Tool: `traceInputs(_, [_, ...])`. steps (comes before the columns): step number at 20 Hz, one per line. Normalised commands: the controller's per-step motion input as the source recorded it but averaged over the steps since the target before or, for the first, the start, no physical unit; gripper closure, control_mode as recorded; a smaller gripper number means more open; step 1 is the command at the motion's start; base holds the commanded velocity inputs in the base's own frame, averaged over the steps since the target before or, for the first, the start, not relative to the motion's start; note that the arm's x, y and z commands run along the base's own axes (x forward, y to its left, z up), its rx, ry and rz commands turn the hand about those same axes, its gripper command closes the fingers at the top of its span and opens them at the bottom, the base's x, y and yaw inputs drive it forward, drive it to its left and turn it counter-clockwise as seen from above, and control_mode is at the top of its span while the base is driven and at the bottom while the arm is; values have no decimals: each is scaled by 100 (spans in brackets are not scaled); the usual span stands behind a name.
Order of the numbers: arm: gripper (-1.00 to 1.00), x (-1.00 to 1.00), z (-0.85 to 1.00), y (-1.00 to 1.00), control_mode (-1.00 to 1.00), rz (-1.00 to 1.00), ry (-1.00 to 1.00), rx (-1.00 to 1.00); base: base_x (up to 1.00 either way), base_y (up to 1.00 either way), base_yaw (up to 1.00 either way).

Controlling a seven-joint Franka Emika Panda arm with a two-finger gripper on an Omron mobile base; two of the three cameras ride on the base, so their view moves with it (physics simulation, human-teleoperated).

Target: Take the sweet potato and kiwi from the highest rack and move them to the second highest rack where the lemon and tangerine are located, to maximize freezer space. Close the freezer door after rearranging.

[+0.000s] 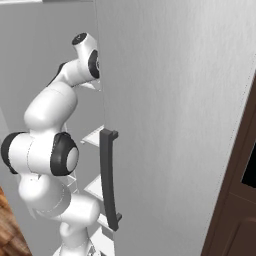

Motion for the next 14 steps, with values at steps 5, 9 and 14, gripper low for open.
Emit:
traceInputs(5, [-100, 20, -22, 0, -100, 16, 0, 0, 0, 0, 0])
traceInputs(9, [-100, 12, -25, 0, -100, 12, 1, -3, 0, 0, 0])
traceInputs(14, [100, 3, -38, -1, -100, 5, 4, -15, 0, 0, 0])
